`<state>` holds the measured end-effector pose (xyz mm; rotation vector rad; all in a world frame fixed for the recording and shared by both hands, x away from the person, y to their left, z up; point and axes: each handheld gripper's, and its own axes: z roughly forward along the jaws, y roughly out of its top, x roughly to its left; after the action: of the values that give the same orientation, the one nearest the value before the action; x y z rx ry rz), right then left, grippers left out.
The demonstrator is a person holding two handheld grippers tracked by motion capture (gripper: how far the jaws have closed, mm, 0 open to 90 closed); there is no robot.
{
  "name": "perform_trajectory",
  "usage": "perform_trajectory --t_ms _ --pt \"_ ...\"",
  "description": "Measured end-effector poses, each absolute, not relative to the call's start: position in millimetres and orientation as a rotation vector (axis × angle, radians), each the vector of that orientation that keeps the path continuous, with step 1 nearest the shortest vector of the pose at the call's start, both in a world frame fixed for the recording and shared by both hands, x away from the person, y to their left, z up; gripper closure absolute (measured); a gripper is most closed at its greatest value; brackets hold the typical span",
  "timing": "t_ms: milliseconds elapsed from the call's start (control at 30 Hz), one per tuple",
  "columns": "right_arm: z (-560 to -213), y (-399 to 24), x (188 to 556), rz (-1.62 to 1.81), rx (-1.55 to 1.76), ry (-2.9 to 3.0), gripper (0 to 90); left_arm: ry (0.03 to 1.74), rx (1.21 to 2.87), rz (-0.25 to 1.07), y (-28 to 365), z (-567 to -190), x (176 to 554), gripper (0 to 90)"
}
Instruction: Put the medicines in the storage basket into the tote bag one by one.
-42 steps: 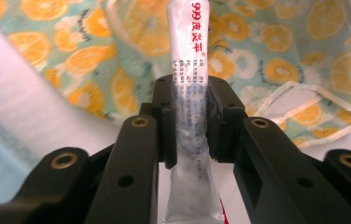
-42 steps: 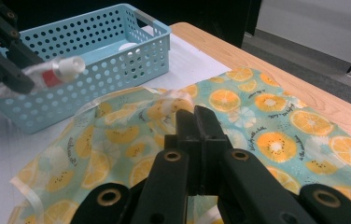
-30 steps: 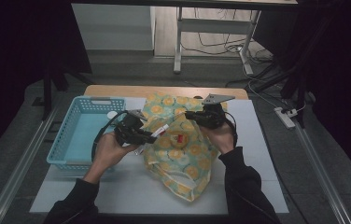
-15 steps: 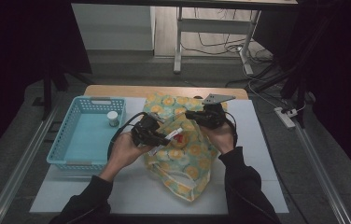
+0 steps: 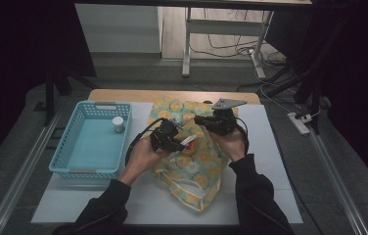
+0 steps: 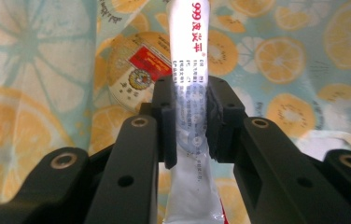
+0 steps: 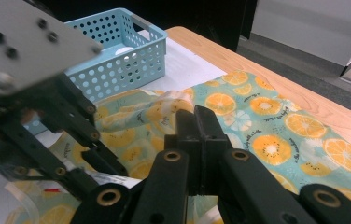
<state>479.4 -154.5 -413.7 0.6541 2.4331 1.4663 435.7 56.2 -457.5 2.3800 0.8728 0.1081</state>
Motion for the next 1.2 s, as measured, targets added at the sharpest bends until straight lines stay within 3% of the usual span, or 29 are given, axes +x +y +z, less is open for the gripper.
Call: perform_trajectory --t_ms 1200 --pt "-416.2 -154.2 479.8 1.431 0.662 2.430 89.9 0.938 2.376 0.214 39.3 -492.1 475.9 71.6"
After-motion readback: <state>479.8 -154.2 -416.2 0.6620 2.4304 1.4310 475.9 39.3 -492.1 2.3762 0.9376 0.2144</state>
